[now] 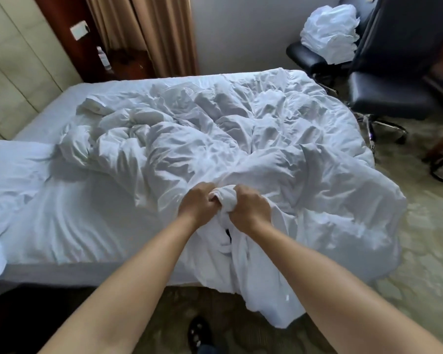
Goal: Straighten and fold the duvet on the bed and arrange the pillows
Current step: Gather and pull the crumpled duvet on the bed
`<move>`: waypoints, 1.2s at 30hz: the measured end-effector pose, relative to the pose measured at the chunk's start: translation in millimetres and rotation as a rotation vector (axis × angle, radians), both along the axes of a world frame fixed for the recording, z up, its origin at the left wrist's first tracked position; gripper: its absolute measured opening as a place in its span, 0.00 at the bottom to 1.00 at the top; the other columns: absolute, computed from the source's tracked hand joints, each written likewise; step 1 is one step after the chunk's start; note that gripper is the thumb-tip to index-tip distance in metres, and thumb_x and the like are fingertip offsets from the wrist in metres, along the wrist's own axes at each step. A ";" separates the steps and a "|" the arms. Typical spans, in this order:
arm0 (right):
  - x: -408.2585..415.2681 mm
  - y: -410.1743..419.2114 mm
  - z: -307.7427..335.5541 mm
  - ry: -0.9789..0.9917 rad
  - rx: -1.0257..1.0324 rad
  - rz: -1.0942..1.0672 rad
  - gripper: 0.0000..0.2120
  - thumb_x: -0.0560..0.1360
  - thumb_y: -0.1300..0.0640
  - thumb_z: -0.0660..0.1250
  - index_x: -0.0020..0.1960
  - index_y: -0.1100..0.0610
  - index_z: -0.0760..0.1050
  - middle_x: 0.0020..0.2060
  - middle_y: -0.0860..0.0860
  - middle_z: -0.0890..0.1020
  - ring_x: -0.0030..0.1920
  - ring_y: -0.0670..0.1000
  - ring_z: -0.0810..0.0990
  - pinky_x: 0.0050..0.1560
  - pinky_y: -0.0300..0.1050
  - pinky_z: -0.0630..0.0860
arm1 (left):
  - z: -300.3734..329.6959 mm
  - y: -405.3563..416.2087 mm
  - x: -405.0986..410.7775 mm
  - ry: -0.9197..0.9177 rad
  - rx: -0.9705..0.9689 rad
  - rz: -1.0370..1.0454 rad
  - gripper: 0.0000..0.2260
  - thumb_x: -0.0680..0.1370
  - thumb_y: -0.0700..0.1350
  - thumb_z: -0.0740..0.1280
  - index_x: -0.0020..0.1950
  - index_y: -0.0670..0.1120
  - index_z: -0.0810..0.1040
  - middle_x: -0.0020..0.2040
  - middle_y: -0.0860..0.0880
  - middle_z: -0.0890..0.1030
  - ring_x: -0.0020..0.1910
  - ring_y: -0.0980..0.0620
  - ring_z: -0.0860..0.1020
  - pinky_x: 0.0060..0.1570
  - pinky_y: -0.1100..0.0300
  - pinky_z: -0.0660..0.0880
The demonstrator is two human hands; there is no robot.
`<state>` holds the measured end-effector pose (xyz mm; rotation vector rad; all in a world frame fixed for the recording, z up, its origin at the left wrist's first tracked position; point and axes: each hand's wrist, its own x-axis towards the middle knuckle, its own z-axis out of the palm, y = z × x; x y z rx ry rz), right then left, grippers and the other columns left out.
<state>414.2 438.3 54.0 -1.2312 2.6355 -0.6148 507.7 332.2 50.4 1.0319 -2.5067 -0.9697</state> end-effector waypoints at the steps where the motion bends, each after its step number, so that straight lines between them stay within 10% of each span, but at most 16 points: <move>1: -2.1 -7.9 -2.0 -0.020 -0.016 -0.047 0.14 0.71 0.60 0.64 0.57 0.57 0.72 0.52 0.54 0.79 0.54 0.58 0.77 0.46 0.45 0.66 | -12.5 0.6 4.1 0.026 0.025 0.074 0.20 0.69 0.58 0.58 0.48 0.45 0.78 0.46 0.48 0.79 0.46 0.48 0.76 0.44 0.57 0.71; 11: -20.6 -24.6 -4.4 -0.181 -0.300 -0.297 0.03 0.71 0.62 0.63 0.44 0.57 0.72 0.43 0.55 0.79 0.47 0.59 0.77 0.40 0.41 0.60 | -89.2 23.9 -6.4 0.060 0.534 0.104 0.33 0.65 0.58 0.72 0.67 0.49 0.70 0.59 0.53 0.78 0.60 0.54 0.76 0.56 0.60 0.73; 16: -23.5 -9.2 -9.9 -0.050 -0.147 -0.172 0.14 0.70 0.63 0.64 0.56 0.59 0.73 0.53 0.55 0.79 0.53 0.59 0.76 0.45 0.46 0.66 | -73.6 -5.5 -7.1 -0.553 -0.028 -0.130 0.15 0.76 0.42 0.62 0.62 0.39 0.75 0.62 0.40 0.77 0.61 0.41 0.75 0.58 0.54 0.72; 21: -45.1 -5.8 5.0 0.047 0.140 -0.379 0.29 0.74 0.54 0.64 0.71 0.53 0.58 0.67 0.56 0.67 0.68 0.58 0.65 0.65 0.52 0.62 | 35.2 -83.0 -20.0 -0.483 -0.507 -0.223 0.11 0.76 0.43 0.62 0.59 0.46 0.74 0.58 0.40 0.78 0.57 0.39 0.77 0.52 0.51 0.73; 25: -15.3 -49.5 43.8 0.038 -0.004 -0.239 0.46 0.73 0.50 0.67 0.77 0.49 0.38 0.75 0.54 0.49 0.75 0.55 0.47 0.74 0.52 0.42 | 110.1 -111.9 -25.1 -0.392 -0.868 -0.279 0.10 0.79 0.38 0.56 0.55 0.41 0.74 0.54 0.38 0.79 0.53 0.38 0.78 0.49 0.50 0.74; 28: 11.4 -84.7 68.3 0.106 -0.314 -0.136 0.42 0.70 0.50 0.70 0.77 0.54 0.52 0.71 0.55 0.64 0.72 0.56 0.62 0.72 0.51 0.55 | 133.8 -114.9 -20.6 -0.390 -0.974 -0.359 0.11 0.79 0.37 0.55 0.57 0.40 0.75 0.54 0.40 0.79 0.53 0.39 0.77 0.47 0.51 0.71; 31: 23.1 -107.8 78.7 0.172 -0.379 -0.072 0.24 0.70 0.57 0.68 0.65 0.56 0.70 0.56 0.55 0.77 0.55 0.60 0.76 0.53 0.50 0.70 | 115.2 -125.6 -8.6 -0.262 -0.836 -0.331 0.11 0.77 0.38 0.59 0.56 0.41 0.77 0.52 0.40 0.79 0.54 0.39 0.77 0.49 0.48 0.73; 36: 21.5 -121.2 61.8 0.058 -0.271 -0.206 0.13 0.74 0.60 0.60 0.58 0.56 0.71 0.54 0.54 0.76 0.54 0.58 0.76 0.46 0.48 0.69 | 32.6 -110.4 11.1 -0.007 -0.218 0.125 0.23 0.75 0.49 0.66 0.69 0.47 0.70 0.65 0.44 0.71 0.64 0.42 0.71 0.58 0.51 0.71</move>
